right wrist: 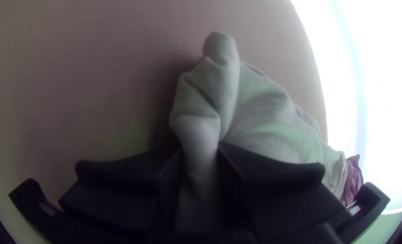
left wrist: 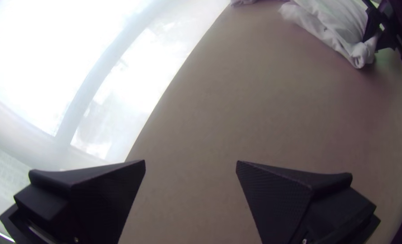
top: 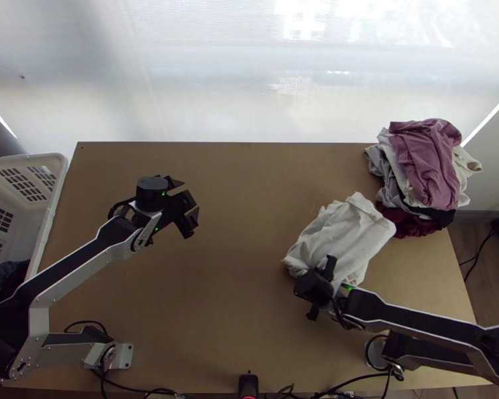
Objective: Fold the t-shirt
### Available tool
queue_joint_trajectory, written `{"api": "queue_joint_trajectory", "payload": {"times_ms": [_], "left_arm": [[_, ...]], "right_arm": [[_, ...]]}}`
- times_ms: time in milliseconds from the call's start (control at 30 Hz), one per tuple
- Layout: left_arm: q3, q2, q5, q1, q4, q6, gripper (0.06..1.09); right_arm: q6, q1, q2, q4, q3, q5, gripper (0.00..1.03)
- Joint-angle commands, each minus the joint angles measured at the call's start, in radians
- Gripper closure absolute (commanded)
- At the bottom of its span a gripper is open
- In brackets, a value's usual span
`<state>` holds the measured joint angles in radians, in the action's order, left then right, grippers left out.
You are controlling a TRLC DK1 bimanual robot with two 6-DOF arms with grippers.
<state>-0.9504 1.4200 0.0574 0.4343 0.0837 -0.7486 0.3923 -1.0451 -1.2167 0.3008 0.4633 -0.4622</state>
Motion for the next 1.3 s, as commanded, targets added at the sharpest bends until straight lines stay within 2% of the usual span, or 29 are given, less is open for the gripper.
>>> {"api": "queue_joint_trajectory", "payload": {"times_ms": [0,67,100,133,167,367,433,533,667,733,967,1100,1267], "left_arm": [[-0.005,0.014,0.001,0.015,-0.002,0.002,0.11],[-0.007,0.017,0.001,0.021,-0.006,0.002,0.11],[-0.007,0.017,0.001,0.024,-0.006,0.002,0.11],[-0.007,0.019,0.001,0.026,-0.006,0.002,0.11],[-0.007,0.020,0.001,0.026,-0.006,0.002,0.11],[-0.008,0.025,0.001,0.027,-0.006,-0.005,0.11],[-0.010,0.025,0.001,0.027,-0.006,-0.006,0.11],[-0.005,0.023,-0.001,0.024,-0.002,-0.008,0.11],[0.004,0.014,-0.005,0.024,0.002,-0.008,0.11],[0.006,0.013,-0.007,0.024,0.002,-0.009,0.11],[0.015,0.007,-0.007,0.026,0.005,-0.015,0.11],[0.015,-0.003,-0.007,0.023,0.011,-0.032,0.11],[0.015,-0.012,-0.007,0.017,0.018,-0.035,0.11]], "right_arm": [[0.184,0.099,0.316,0.132,-0.172,0.002,0.99],[0.215,0.125,0.390,0.179,-0.190,0.002,0.98],[0.218,0.137,0.437,0.190,-0.193,0.002,0.90],[0.223,0.148,0.488,0.207,-0.193,0.002,0.77],[0.229,0.148,0.520,0.222,-0.190,0.002,0.70],[0.207,0.148,0.540,0.296,-0.117,0.003,0.45],[0.192,0.148,0.542,0.311,-0.081,0.003,0.28],[0.172,0.148,0.531,0.319,-0.046,0.003,0.23],[0.043,0.146,0.456,0.426,0.026,0.063,0.17],[0.019,0.146,0.437,0.459,0.037,0.103,0.04],[-0.004,0.148,0.356,0.485,0.049,0.183,0.05],[-0.055,0.145,0.286,0.551,0.113,0.300,0.05],[-0.141,0.105,0.171,0.505,0.153,0.309,0.05]]}}
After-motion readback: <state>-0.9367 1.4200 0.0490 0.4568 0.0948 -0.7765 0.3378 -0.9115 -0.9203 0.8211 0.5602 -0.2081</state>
